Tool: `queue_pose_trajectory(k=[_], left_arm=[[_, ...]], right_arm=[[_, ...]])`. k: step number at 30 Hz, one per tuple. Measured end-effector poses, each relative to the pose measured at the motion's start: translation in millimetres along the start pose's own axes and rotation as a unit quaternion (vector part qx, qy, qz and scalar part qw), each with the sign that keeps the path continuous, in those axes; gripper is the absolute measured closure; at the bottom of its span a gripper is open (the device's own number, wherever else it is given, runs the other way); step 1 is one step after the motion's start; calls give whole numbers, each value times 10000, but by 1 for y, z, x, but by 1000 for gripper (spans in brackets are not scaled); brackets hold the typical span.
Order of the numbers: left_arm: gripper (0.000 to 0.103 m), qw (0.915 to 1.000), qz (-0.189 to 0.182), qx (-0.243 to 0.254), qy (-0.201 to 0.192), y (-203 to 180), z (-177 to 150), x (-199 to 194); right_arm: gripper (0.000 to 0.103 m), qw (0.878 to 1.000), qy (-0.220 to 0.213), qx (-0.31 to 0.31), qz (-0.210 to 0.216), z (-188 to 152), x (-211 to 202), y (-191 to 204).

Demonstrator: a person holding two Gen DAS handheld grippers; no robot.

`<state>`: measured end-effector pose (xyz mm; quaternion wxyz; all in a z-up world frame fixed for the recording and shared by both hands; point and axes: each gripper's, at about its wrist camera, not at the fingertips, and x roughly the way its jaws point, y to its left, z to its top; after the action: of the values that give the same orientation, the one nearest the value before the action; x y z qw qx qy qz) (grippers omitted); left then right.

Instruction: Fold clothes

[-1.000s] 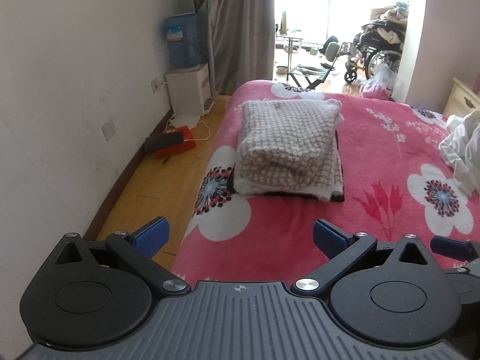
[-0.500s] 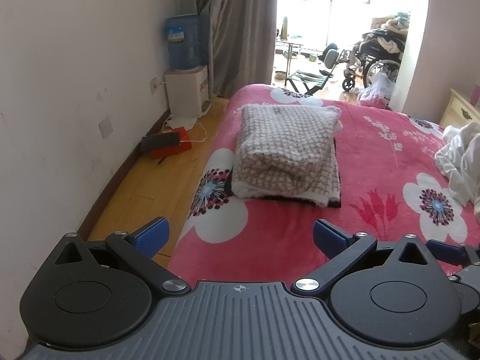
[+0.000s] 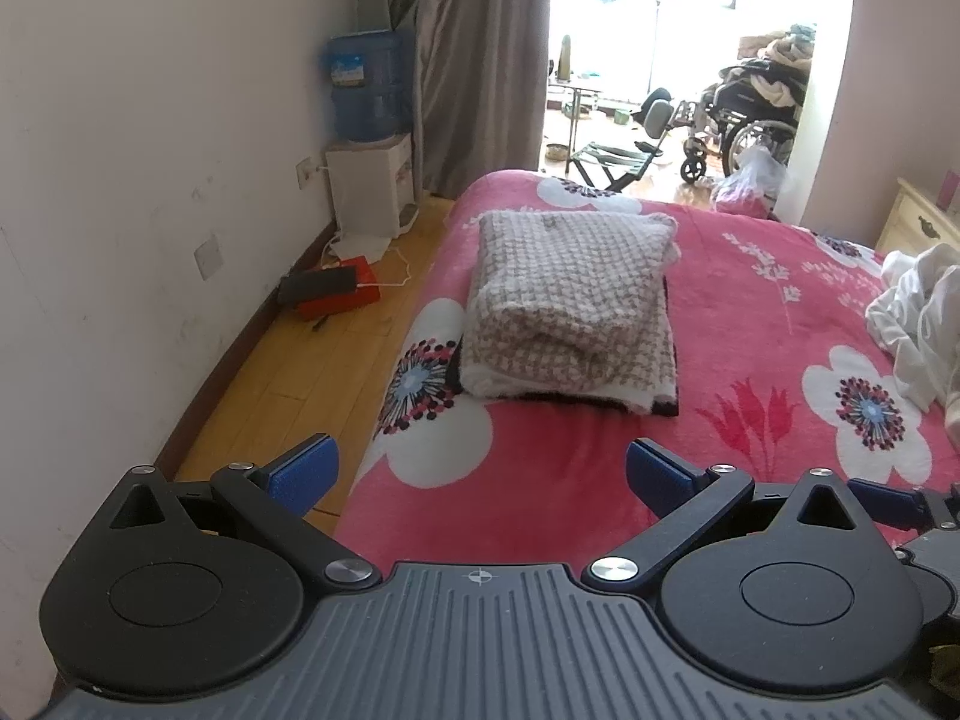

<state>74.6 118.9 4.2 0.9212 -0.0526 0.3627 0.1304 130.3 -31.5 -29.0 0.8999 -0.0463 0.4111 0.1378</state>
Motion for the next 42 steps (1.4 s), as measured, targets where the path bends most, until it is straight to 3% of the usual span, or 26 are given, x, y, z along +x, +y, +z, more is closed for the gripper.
queue_pose_trajectory(k=[42], left_arm=[[0, 10000, 36, -24, 8, 5, 2, 1]], right_arm=[[0, 9999, 90, -35, 32, 2, 3, 10]])
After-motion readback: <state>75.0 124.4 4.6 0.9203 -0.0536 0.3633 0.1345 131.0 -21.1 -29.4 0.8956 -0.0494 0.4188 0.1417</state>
